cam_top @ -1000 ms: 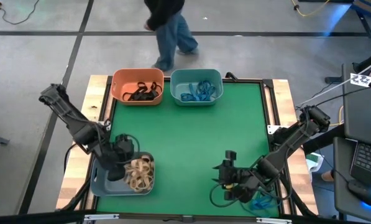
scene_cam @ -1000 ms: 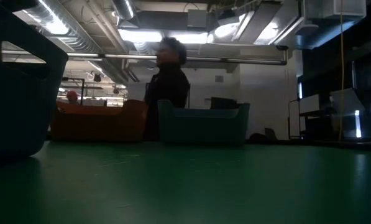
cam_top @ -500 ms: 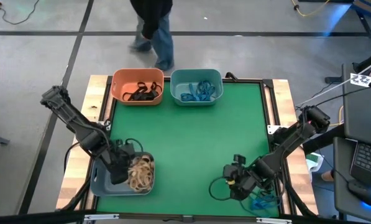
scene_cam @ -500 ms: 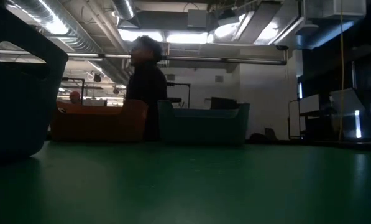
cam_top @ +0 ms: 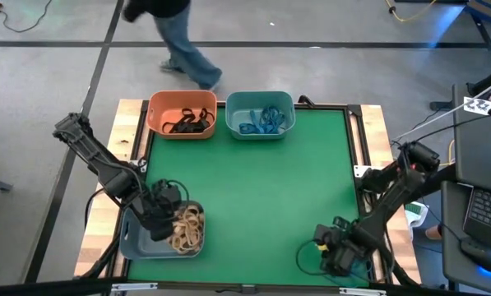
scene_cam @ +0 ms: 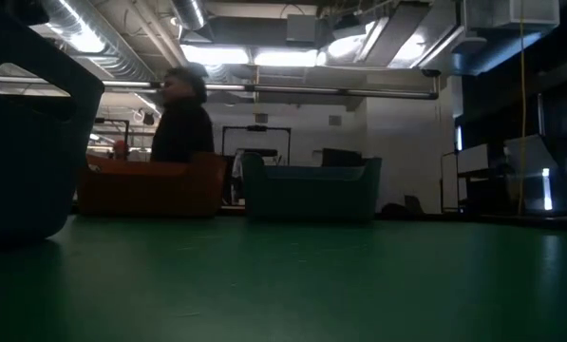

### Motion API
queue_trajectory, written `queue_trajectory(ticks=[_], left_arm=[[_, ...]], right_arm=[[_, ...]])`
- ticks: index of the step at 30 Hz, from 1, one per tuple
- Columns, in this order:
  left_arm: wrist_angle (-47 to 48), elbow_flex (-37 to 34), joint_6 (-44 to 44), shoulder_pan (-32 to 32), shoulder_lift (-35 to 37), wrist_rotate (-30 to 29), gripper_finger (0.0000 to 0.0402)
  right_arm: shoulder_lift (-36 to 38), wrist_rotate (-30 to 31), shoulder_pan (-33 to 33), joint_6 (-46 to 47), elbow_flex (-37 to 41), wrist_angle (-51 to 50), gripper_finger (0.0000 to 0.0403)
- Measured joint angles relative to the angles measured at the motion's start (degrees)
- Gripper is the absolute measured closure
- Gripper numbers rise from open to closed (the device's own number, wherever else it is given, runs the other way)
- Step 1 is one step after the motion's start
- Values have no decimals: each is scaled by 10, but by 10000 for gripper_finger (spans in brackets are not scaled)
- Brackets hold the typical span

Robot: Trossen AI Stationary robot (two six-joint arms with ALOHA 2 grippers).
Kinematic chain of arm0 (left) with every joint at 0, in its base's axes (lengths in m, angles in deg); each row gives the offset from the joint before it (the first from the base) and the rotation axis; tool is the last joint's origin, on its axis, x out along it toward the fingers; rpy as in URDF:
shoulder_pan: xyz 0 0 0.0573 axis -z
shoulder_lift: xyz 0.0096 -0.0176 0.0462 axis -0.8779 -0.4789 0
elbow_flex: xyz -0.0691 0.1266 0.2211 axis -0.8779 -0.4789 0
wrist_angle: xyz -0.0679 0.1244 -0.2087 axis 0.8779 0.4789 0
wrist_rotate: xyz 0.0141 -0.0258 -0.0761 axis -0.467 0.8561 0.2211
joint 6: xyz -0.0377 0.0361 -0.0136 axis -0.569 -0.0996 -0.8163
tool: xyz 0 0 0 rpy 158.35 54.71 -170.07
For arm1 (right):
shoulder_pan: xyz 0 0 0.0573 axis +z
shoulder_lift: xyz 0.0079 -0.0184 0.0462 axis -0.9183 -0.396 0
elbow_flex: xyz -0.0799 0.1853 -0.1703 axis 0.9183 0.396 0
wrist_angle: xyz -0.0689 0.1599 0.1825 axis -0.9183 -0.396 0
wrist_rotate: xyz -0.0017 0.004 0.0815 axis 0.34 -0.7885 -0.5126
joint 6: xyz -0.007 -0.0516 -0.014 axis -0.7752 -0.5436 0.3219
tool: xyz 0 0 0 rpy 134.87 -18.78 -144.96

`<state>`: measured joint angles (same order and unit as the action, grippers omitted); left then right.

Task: Sort rubber bands into baskets
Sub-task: Put the blue rubber band into the green bin

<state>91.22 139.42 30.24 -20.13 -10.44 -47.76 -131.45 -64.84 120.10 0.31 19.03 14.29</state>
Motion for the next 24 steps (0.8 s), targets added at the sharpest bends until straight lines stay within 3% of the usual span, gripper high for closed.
queue_trajectory(ticks=[6,16,20,24], left_arm=[[-17,0,12,0,0,-26,240],[-15,0,9,0,0,-30,240],[-15,0,8,0,0,-30,240],[-15,0,14,0,0,-31,240]], right_arm=[[0,-13,33,30,49,42,205],[0,-12,32,28,130,173,208],[0,-12,32,10,137,190,248],[0,-6,32,-6,137,196,328]])
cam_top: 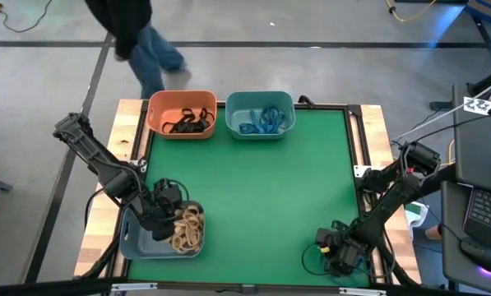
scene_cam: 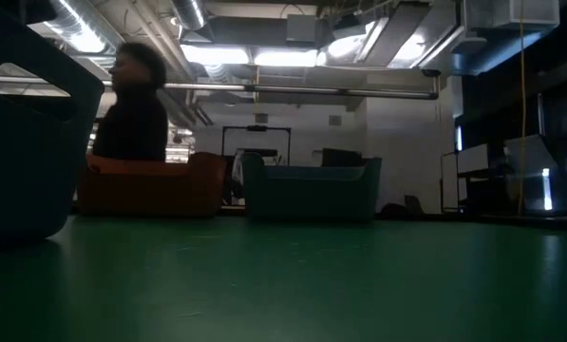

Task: Sort rubber bands into baskets
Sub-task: Put the blue rubber band into the green bin

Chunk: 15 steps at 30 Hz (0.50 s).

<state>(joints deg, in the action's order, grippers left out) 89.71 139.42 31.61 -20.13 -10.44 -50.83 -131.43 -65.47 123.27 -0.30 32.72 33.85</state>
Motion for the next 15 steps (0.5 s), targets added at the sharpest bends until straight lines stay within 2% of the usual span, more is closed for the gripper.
queue_trajectory(ticks=[3,8,11,15], left_arm=[[0,0,11,0,0,-3,240],[1,0,52,0,0,-19,240],[0,0,68,0,0,-43,240],[0,0,98,0,0,-93,240]], right_arm=[[0,8,0,-9,0,3,388],[0,20,-4,-18,-7,27,378],[0,32,-17,-47,-21,27,387],[0,80,-42,-118,-48,29,397]])
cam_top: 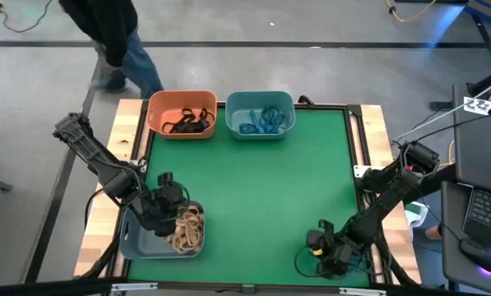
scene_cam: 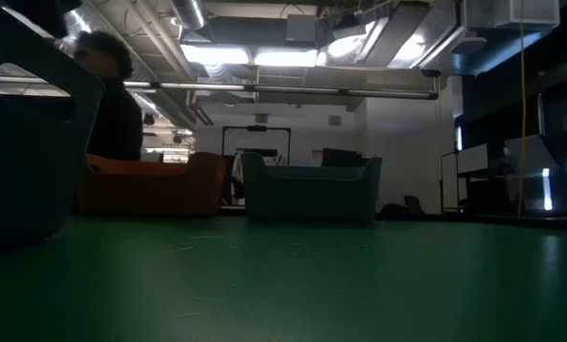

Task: Sort rubber bands into baskets
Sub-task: Put the blue rubber band into the green bin

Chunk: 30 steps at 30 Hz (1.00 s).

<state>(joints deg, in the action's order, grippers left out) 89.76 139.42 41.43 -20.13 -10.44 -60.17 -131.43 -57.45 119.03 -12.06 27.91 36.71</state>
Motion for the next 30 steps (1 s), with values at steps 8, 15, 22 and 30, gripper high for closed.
queue_trajectory(ticks=[8,15,22,30], left_arm=[[0,0,32,0,0,-65,240],[-2,0,29,0,0,-69,240],[-37,0,24,0,-3,-70,240],[-74,0,34,0,-40,-69,240]], right_arm=[[0,90,-56,-136,-49,-6,399],[0,152,-120,-261,-82,-5,393],[0,230,-198,-414,-110,-6,395],[0,338,-314,-591,-184,-1,391]])
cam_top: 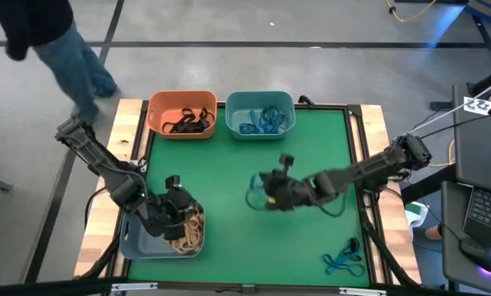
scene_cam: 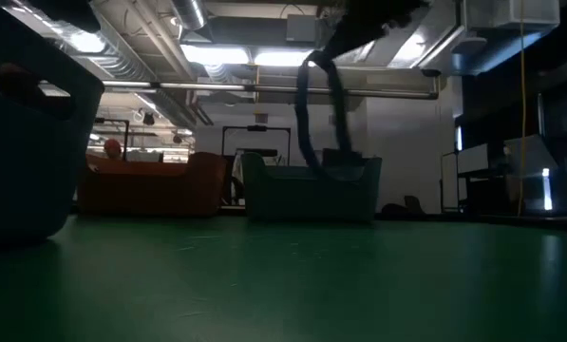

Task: Sort rubber bands into baskets
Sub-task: Put the blue rubber band into the green bin

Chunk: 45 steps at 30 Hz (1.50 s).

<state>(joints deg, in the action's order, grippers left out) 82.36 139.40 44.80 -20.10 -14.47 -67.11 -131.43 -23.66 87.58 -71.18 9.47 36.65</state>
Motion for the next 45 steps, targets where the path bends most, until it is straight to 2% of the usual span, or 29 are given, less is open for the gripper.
queue_trajectory(ticks=[6,13,18,22,26,30,38,42,45], left_arm=[[-4,0,-3,10,-30,-2,240],[-37,0,0,26,-40,-70,240],[-74,0,9,37,-49,-125,240],[-121,0,24,38,-69,-137,241],[-162,0,42,36,-96,-141,241],[-190,0,43,29,-119,-144,241],[-214,0,62,29,-126,-144,241],[-212,0,63,29,-126,-144,241],[-211,0,65,29,-126,-144,241]], right_arm=[[0,24,-100,-129,-49,9,391],[0,4,-228,-234,-80,58,391],[0,-77,-315,-235,-80,74,391],[0,-154,-368,-194,-80,74,391],[0,-184,-404,-168,-80,73,390],[0,-208,-428,-138,-80,54,359],[6,-201,-432,-95,-80,-65,237],[24,-212,-393,-91,-80,-160,214],[42,-255,-345,-73,-80,-235,214]])
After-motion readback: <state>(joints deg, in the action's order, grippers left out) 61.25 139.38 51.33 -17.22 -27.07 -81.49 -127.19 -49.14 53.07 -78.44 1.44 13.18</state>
